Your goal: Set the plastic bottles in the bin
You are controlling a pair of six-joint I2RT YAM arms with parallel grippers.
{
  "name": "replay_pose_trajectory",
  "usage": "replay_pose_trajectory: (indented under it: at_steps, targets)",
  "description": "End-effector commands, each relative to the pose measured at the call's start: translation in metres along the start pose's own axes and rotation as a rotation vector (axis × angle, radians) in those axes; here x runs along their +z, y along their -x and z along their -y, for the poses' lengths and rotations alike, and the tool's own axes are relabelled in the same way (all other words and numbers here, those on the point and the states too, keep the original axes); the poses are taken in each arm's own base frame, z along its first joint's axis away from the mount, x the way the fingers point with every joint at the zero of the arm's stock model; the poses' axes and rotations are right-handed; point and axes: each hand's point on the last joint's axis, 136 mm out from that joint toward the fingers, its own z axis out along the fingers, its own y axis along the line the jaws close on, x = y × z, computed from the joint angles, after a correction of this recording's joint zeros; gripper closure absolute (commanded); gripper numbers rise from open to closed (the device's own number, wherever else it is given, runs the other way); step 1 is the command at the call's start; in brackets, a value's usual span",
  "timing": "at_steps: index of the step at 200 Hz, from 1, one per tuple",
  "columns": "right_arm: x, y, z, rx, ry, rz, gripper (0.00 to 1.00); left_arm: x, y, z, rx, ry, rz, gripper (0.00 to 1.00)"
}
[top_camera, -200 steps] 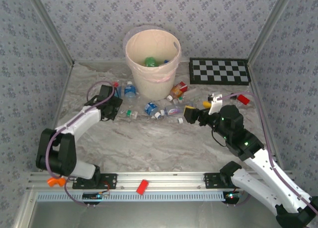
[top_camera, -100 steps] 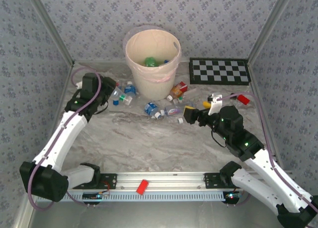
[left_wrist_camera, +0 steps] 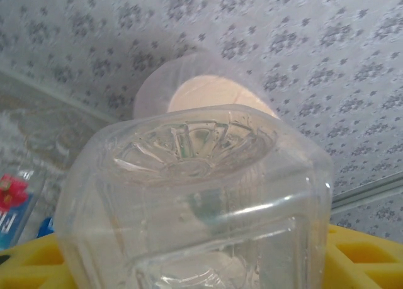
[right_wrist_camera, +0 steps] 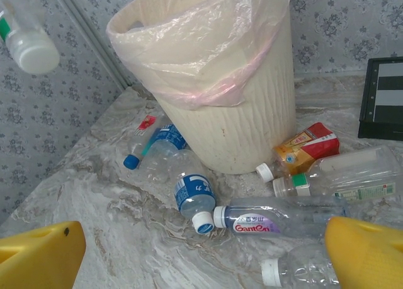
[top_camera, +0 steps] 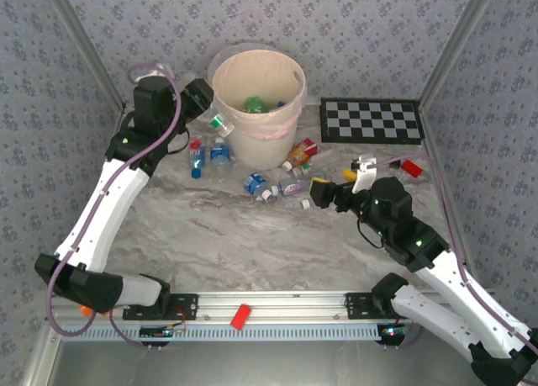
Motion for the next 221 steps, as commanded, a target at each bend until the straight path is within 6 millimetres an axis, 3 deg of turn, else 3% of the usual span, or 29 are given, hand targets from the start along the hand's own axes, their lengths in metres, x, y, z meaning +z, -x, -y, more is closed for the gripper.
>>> replay_pose_trajectory:
  at_steps: [1, 58, 94, 158, 221]
  targets:
    - [-0.009, 0.014, -0.003, 0.0, -0.011, 0.02, 0.0, 0.006, 0.023, 0.028, 0.102, -0.061, 0.05, 0.34]
    - [-0.017, 0.023, -0.008, -0.015, -0.017, 0.023, 0.01, 0.05, 0.05, 0.084, 0.233, -0.159, 0.082, 0.35]
    - [-0.021, 0.024, -0.009, -0.022, -0.026, 0.016, 0.01, 0.08, 0.06, 0.107, 0.32, -0.155, 0.093, 0.36]
    - [-0.03, 0.031, -0.015, -0.045, -0.026, 0.017, 0.01, 0.126, 0.044, 0.122, 0.437, -0.195, 0.108, 0.36]
    - [-0.034, 0.03, -0.014, -0.055, -0.045, 0.007, 0.01, 0.151, 0.025, 0.13, 0.505, -0.235, 0.11, 0.36]
